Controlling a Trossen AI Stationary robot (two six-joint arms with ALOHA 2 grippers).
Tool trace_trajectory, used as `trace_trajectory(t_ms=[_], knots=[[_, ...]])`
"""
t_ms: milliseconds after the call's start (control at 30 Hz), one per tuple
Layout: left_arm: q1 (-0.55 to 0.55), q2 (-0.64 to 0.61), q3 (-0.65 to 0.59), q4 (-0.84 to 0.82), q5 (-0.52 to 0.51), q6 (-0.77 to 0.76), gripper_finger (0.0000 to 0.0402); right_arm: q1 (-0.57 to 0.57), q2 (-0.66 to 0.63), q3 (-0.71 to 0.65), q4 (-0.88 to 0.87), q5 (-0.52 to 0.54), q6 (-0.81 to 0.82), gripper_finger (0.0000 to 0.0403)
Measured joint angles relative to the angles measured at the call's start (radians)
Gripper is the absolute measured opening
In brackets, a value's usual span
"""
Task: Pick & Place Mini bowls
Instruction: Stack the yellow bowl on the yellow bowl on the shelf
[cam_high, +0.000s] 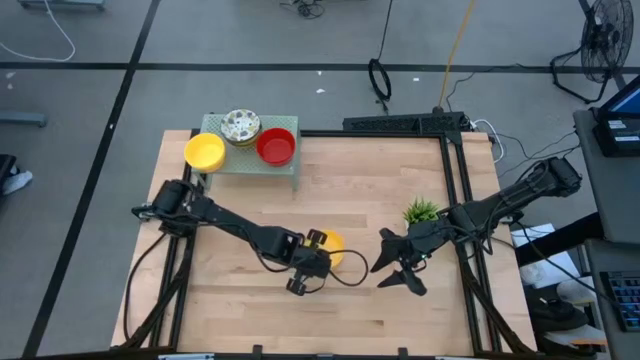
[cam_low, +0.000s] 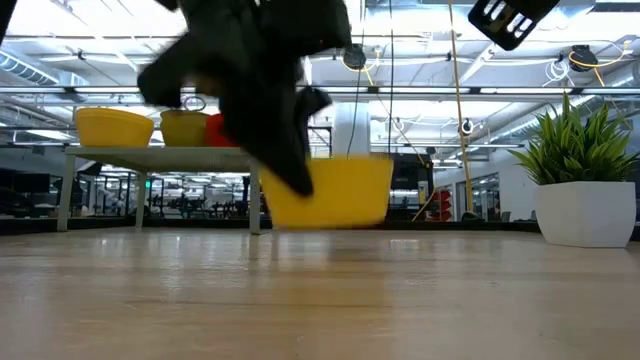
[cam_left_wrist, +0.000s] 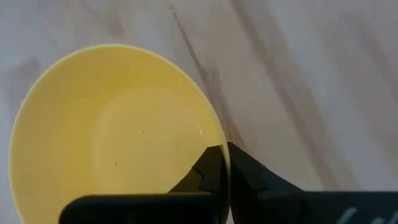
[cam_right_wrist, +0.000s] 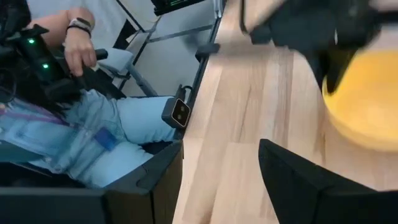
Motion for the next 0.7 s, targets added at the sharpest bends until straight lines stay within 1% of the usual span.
trace_trajectory(t_ms=[133,233,300,400,500,600,700], knots=[[0.004,-0.099,0.0,0.001,-0.016,-0.03,0.0008,0.0,-0.004,0.0,-0.005,-0.012,0.052,0.0196],[0.013,-0.19,0.0,-0.018,-0.085,-0.056,0.0005,0.0,-0.006,0.0,-0.01,-0.055,0.05,0.0196],[0.019,-0.254,0.0,-0.052,-0.164,-0.077,0.0007,0.0,-0.006,0.0,-0.009,-0.076,0.047,0.0196],[0.034,-0.347,0.0,-0.125,-0.322,-0.119,0.0008,0.0,-0.006,0.0,-0.009,-0.083,0.044,0.0196],[0.063,-0.44,0.0,-0.22,-0.472,-0.193,0.0005,0.0,-0.006,0.0,-0.012,-0.082,0.044,0.0196],[0.105,-0.528,0.0,-0.317,-0.571,-0.292,0.0009,0.0,-0.006,0.0,-0.014,-0.082,0.043,0.0196],[0.162,-0.601,0.0,-0.41,-0.63,-0.364,0.001,0.0,-0.006,0.0,-0.016,-0.082,0.042,0.0196]])
